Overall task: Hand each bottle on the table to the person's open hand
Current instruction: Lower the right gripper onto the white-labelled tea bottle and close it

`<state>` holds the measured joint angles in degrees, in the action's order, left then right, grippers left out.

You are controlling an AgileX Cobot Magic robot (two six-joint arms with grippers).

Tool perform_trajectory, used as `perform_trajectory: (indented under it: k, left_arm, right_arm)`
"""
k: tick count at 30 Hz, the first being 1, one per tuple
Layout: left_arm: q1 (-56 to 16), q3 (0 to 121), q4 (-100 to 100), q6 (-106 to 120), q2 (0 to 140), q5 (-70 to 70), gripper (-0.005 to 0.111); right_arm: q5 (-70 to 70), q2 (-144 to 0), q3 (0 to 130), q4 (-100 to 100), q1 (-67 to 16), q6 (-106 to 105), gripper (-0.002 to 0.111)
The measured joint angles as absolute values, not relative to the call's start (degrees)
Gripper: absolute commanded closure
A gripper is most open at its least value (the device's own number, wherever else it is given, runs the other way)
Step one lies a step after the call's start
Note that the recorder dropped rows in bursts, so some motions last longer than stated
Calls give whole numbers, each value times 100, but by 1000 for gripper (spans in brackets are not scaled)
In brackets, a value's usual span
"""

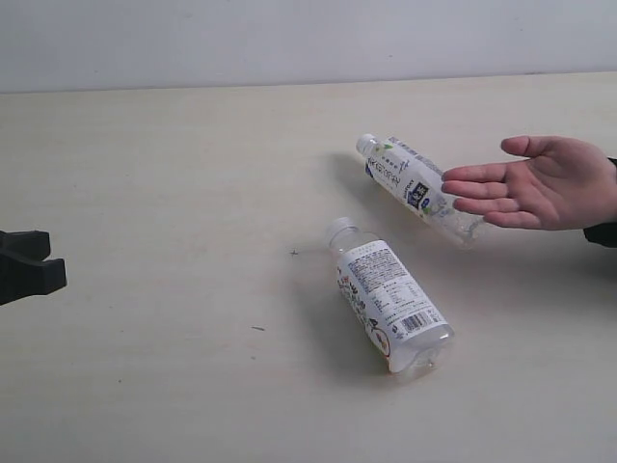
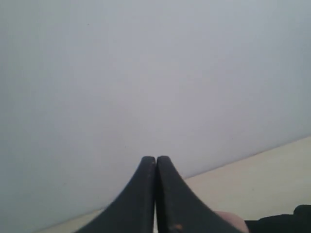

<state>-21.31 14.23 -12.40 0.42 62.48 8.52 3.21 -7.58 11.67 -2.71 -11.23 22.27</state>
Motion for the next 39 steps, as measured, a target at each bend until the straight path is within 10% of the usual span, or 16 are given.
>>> perform_trajectory:
  k: [16,26,31,35,39]
  left_arm:
    - [-2131,1423,-1240,42,6248,852,107]
    - [-2131,1423,-1240,42,6248,839,107]
    - [-2131,1423,-1240,42,6248,839,107]
    - [-2131,1423,-1240,42,6248,839,107]
    - [-2131,1423,-1240,42,6248,839,107]
  right_arm:
    - [5962,-6331,5608,-2115,-1237,-502,108]
    - [5520,-8629,5649,-817,-3862,295,108]
    - [5022,-9210,5668,-711,-4074,226,82]
    - [4900,-9378,5668,-686,-4074,0,25]
    - [4822,-9393,5668,-674,-4074,-223,20]
